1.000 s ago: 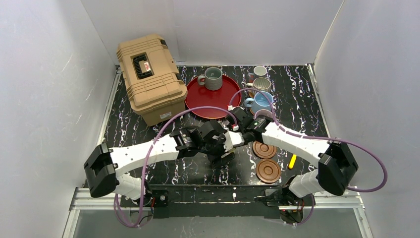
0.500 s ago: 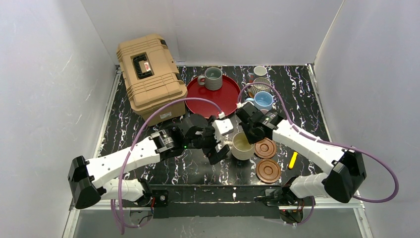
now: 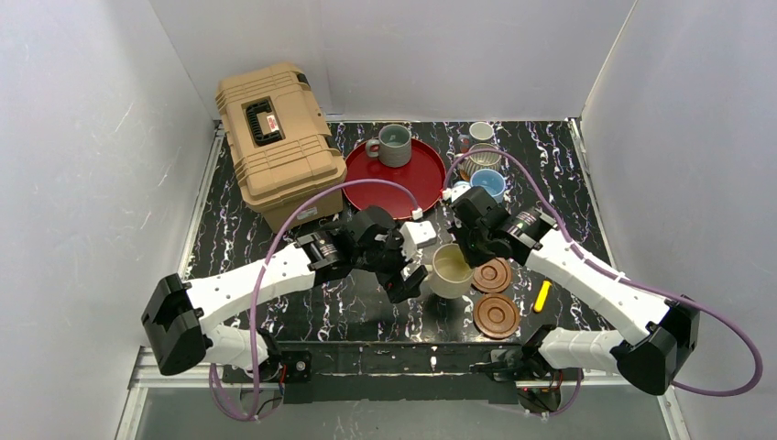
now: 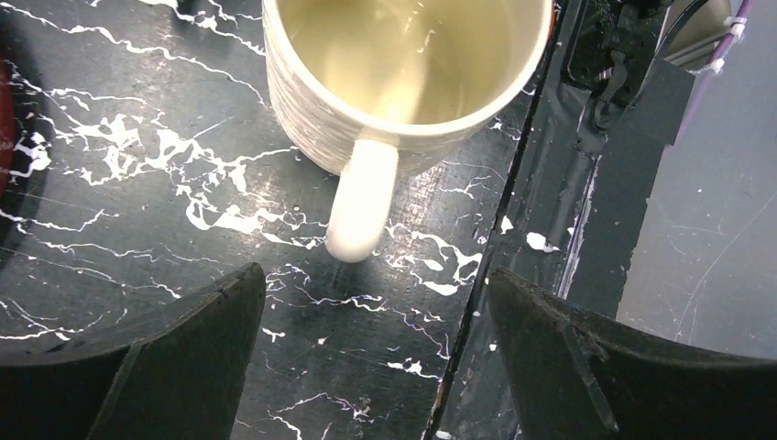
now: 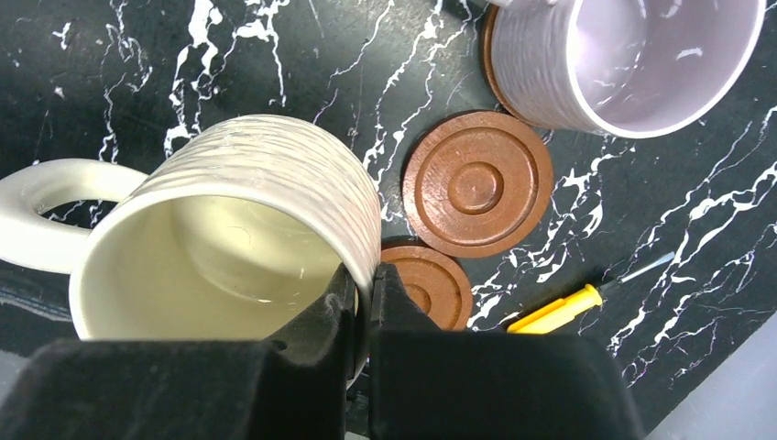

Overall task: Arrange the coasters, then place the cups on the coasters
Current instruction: Place the cup on the coaster.

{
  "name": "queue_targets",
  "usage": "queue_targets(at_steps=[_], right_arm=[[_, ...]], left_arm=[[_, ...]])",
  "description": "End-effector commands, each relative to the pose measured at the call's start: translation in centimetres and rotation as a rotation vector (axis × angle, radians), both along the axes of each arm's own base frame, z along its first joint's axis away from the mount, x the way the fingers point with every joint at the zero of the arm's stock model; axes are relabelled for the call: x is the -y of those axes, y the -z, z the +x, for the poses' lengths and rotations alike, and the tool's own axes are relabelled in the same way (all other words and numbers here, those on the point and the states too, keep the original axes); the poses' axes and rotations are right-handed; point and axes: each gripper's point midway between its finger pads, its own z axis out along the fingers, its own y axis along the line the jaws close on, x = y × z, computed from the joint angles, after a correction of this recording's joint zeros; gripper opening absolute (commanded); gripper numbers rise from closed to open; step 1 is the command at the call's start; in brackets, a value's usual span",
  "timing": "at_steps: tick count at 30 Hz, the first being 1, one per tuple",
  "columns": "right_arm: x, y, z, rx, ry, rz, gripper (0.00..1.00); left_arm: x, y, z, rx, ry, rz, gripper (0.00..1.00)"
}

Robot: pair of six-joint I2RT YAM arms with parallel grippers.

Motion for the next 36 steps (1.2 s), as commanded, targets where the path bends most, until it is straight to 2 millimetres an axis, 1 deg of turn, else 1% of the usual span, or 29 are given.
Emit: queue_targets(at_steps=[1, 4, 5, 8, 9, 11, 12, 14, 16, 19, 21, 22, 25, 29, 30, 32, 36], right_arm=[[-1.8, -3.0, 0.0, 0.044, -0.050, 0.125, 0.01], [-2.2, -3.2, -0.3, 0.036, -0.069, 0.145, 0.01], [-2.3, -3.3, -0.4, 0.035, -0.074, 0.152, 0.01], [-2.6, -3.5, -0.6, 0.032, -0.089, 0.175, 0.01], [-2.7, -3.6, -0.7, 0.031, -0.093, 0.183, 0.01], [-2.8, -3.6, -0.9, 0.027, -0.101, 0.192, 0.01], [-2.8, -3.5, -0.9, 0.022, -0.104, 0.191, 0.01], [-2.8, -3.3, -1.1, 0.016, -0.106, 0.189, 0.01], [-2.8, -3.2, -1.2, 0.009, -0.109, 0.191, 0.01], [-3.1, -3.1, -1.3, 0.003, -0.116, 0.201, 0.01], [-3.2, -3.2, -1.3, 0.004, -0.119, 0.208, 0.01], [-3.2, -3.2, -1.3, 0.003, -0.119, 0.212, 0.01], [-3.5, -3.3, -1.4, 0.000, -0.123, 0.228, 0.01], [-3.8, -3.0, -1.6, -0.021, -0.104, 0.244, 0.01], [-3.7, -2.8, -1.8, -0.030, -0.097, 0.244, 0.05], [-3.6, -2.4, -1.9, -0.048, -0.076, 0.242, 0.20], [-3.4, -1.1, -2.5, -0.098, -0.026, 0.235, 0.46]], left_arm=[[0.7, -0.1, -0.3, -0.029, 0.020, -0.016, 0.87], [0.7, 0.5, 0.1, -0.028, 0.009, 0.003, 0.76], [0.7, 0.7, 0.2, -0.027, 0.005, 0.011, 0.71], [0.8, 0.9, 0.3, -0.024, 0.002, 0.013, 0.62], [0.8, 0.9, 0.3, -0.027, 0.005, 0.010, 0.58], [0.9, 0.8, 0.2, -0.032, 0.009, 0.002, 0.49], [1.0, 0.7, 0.0, -0.038, 0.013, -0.004, 0.41], [1.2, 0.4, -0.4, -0.052, 0.026, -0.025, 0.31], [1.6, 0.0, -0.7, -0.065, 0.037, -0.056, 0.28], [1.9, -0.4, -1.2, -0.084, 0.048, -0.083, 0.32], [2.0, -0.3, -1.3, -0.089, 0.052, -0.083, 0.30], [2.0, -0.2, -1.3, -0.090, 0.053, -0.082, 0.26], [2.1, -0.4, -1.4, -0.088, 0.058, -0.089, 0.00], [1.8, -0.8, -0.7, -0.036, 0.022, -0.111, 0.00], [1.6, -0.9, -0.4, -0.020, 0.009, -0.114, 0.00], [1.3, -0.9, 0.0, 0.003, -0.016, -0.115, 0.00], [1.0, -0.6, 0.5, 0.023, -0.045, -0.097, 0.00]])
